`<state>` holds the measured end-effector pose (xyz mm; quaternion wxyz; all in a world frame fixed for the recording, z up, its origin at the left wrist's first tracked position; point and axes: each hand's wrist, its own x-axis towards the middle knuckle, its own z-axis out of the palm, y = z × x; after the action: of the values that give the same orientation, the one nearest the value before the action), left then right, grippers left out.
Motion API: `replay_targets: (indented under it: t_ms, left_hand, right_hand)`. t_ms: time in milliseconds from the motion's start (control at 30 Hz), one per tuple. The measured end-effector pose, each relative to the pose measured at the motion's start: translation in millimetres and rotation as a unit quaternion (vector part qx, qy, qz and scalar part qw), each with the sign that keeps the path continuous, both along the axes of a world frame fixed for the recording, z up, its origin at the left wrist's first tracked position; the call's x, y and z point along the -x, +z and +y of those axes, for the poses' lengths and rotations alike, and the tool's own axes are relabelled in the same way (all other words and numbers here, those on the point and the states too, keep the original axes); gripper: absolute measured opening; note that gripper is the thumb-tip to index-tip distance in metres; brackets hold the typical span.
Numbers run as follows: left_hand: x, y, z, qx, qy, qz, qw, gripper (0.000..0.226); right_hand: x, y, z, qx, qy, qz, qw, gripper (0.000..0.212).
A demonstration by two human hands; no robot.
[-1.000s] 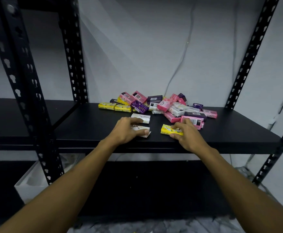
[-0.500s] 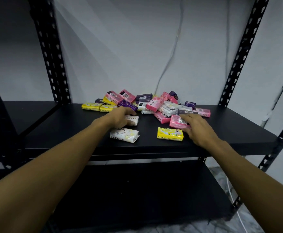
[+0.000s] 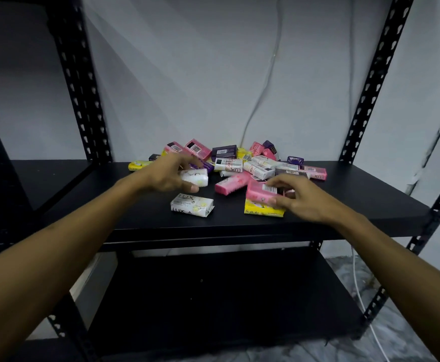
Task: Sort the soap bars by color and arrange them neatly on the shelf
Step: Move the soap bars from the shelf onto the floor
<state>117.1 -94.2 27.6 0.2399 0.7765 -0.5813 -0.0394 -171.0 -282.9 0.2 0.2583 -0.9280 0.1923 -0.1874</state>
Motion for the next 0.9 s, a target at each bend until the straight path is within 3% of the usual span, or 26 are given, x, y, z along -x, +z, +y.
replay_targets:
  t_ms: [100,167,333,533,700,900]
  left_hand:
    - [5,-6,5,-0.064,-0.009,0.007,0.998,0.071]
    - [9,-11,6,-0.095,-0.021,0.028,0.995,0.065]
    - [12,-17,12,-0.086,-0.040,0.089,0.992,0.058]
    - [20,-24,23,-0.056,-0.044,0.044,0.996,0.069]
    - [27,-18,31,-0.081,-0.057,-0.008,0.995,0.097]
    - [36,-18,29,-0.071,-0.076,0.004,0.995,0.091]
  right_hand:
    - [-1,2,10,-0.010,0.004,0.025,1.000,0.037]
    - [0,5,12,-0.021,-0.001,0.030,0.999,0.034]
    - [1,-7,14,-0.018,-0.016,0.023,0.999,0.035]
    - [4,-23,31,0.001,-0.045,-0.045,0.998,0.038]
    - [6,-24,39,0.017,-0.066,-0.049,0.996,0.045]
    - [5,-24,44,-0.001,-0.064,-0.069,0.996,0.032]
